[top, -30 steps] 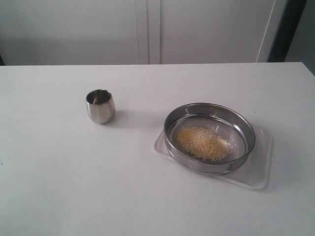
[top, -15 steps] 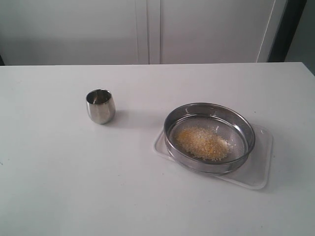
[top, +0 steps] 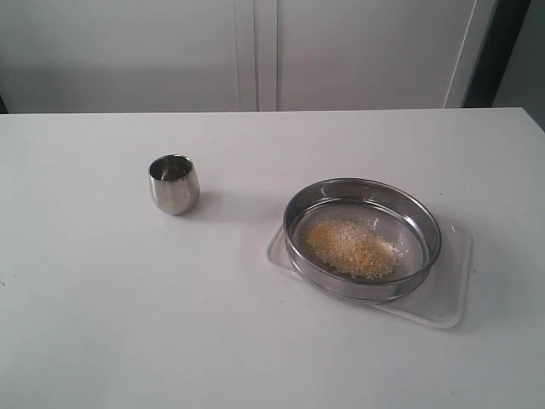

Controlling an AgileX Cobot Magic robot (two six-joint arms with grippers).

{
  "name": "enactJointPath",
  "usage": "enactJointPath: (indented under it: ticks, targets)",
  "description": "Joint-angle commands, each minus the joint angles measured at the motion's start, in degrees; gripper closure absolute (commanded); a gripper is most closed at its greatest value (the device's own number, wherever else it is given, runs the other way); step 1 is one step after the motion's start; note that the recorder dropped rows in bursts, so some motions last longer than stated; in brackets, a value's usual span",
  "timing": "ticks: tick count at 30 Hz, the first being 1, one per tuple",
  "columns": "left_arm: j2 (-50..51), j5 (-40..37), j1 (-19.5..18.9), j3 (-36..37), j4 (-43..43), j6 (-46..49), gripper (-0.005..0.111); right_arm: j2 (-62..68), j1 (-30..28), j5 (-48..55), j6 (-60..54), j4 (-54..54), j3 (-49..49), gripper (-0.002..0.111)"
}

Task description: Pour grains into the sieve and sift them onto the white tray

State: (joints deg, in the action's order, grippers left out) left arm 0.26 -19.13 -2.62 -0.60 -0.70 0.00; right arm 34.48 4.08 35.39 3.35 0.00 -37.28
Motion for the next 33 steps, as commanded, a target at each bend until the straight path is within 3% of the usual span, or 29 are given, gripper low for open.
enactJointPath:
  ticks: [1, 28, 31, 33]
  targets:
    - [-0.3, -0.2, -0.2, 0.6, 0.7, 0.0, 0.107, 7.2, -0.1, 2.8, -0.6, 1.8, -4.1, 0.108]
    - [-0.3, -0.2, -0.2, 0.6, 0.7, 0.0, 0.107, 53.6, -0.1, 10.8, -9.3, 12.0, -25.7, 0.108]
    - [-0.3, -0.2, -0.2, 0.6, 0.7, 0.0, 0.107, 56.2, -0.1, 10.8, -9.2, 12.0, -27.2, 0.1]
    - [-0.3, -0.2, -0.2, 0.6, 0.7, 0.0, 0.107, 58.5, -0.1, 10.7, -9.2, 13.3, -28.0, 0.085]
